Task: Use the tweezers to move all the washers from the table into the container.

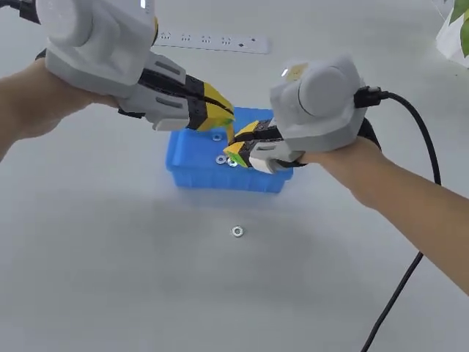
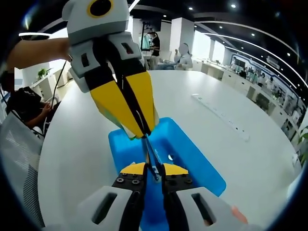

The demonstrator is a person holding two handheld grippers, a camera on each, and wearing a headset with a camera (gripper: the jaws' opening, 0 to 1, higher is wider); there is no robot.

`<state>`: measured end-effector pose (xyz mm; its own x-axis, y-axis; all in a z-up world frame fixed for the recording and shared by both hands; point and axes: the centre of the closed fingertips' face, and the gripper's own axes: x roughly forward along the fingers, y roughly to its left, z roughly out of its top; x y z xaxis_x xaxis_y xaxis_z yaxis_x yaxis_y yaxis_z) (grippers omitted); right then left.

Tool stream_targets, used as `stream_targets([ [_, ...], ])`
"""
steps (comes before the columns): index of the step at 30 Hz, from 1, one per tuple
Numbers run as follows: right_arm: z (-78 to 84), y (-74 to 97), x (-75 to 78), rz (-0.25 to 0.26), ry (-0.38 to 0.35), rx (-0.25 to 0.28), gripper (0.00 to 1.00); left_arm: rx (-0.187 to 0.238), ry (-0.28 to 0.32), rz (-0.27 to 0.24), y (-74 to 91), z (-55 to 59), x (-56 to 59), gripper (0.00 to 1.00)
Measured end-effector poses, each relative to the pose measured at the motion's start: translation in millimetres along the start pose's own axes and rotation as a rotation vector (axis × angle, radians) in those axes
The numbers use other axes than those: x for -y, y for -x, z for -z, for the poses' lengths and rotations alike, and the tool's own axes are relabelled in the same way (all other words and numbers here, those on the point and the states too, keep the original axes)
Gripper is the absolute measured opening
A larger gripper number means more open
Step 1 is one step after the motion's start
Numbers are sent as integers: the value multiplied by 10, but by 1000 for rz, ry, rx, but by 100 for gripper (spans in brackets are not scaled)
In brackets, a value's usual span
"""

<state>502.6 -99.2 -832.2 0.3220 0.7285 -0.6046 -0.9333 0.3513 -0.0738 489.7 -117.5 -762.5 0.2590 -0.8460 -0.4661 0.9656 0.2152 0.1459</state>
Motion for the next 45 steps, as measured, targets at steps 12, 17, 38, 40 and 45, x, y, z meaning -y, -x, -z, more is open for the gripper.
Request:
stream_targets([
  [12,-201,131,-93,18,47,38,13,-6,-75,-18,197,-222,196,5],
  [17,-263,248,-173,23,64,52,15,2,-90,-19,242,-258,225,5],
  [38,-30,601,-644,-23,118,37,17,1,-131,80,202,-429,920,5],
  [40,-6,607,-674,-25,110,38,17,-2,-130,85,192,-424,962,5],
  [45,59,613,-762,-33,95,33,17,-9,-120,103,178,-396,1081,6],
])
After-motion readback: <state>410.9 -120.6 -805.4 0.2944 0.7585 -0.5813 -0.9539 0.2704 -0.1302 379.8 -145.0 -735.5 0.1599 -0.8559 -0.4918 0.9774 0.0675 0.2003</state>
